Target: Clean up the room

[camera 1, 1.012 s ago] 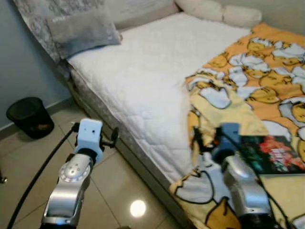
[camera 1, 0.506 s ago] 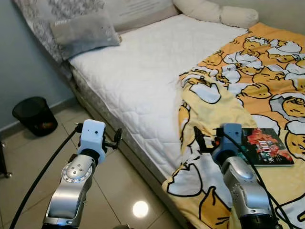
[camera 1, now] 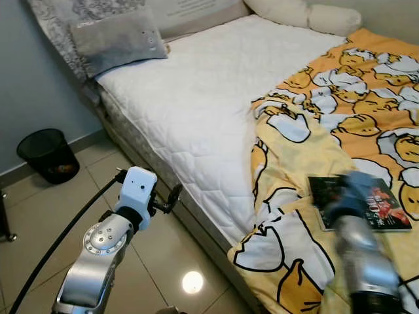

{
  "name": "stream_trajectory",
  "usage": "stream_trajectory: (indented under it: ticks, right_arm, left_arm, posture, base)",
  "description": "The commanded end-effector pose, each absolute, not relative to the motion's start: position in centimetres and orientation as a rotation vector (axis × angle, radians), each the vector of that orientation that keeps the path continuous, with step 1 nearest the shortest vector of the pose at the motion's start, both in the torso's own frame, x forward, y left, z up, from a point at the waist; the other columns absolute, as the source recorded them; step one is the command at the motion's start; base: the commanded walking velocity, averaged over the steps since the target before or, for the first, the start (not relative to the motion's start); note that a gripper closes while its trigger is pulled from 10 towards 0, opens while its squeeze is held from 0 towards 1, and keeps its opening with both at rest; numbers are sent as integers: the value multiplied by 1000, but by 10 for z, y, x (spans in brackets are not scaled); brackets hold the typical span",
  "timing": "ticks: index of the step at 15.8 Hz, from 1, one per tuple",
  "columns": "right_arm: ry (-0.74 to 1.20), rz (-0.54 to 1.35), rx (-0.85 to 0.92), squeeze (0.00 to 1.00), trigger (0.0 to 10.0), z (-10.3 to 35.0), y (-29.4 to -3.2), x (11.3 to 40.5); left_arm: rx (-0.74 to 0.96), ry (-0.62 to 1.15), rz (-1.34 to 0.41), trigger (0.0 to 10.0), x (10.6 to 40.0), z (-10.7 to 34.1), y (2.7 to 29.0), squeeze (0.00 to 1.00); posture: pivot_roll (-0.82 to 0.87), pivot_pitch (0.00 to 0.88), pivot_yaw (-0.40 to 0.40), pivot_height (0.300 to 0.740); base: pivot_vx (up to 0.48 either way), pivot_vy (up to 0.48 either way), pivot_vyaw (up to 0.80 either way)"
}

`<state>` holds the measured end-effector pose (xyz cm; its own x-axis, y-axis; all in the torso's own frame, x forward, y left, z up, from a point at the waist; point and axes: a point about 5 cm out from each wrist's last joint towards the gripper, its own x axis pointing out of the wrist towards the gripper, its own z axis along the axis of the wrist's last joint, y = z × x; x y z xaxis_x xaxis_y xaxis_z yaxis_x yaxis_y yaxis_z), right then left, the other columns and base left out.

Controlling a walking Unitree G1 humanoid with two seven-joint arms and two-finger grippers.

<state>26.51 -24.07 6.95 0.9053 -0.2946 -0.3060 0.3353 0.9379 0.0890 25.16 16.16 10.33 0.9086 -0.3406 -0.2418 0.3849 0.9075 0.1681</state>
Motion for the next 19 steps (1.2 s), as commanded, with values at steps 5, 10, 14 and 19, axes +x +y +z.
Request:
stream_trajectory:
  ticks: [5,10,14,19]
  right_arm:
    - [300,-450,283,1000,10000,72,-288,247]
    - [373,-500,657,1000,10000,51,-315,244]
    - [524,-466,959,0,10000,22,-309,244]
    - [596,-485,958,0,10000,11,-300,253]
  left_arm:
    - [170,182,-606,10000,253,110,149,0]
    - [159,204,-864,10000,241,111,126,0]
    - [163,200,-930,10000,242,113,116,0]
    - [175,223,-940,10000,238,109,117,0]
  posture:
    - [-101,0,36,740]
    - [-134,0,47,740]
    - [-134,0,33,740]
    - [-114,0,13,740]
  base:
    - [0,0,0]
    - [0,0,0]
    - [0,0,0]
    - [0,0,0]
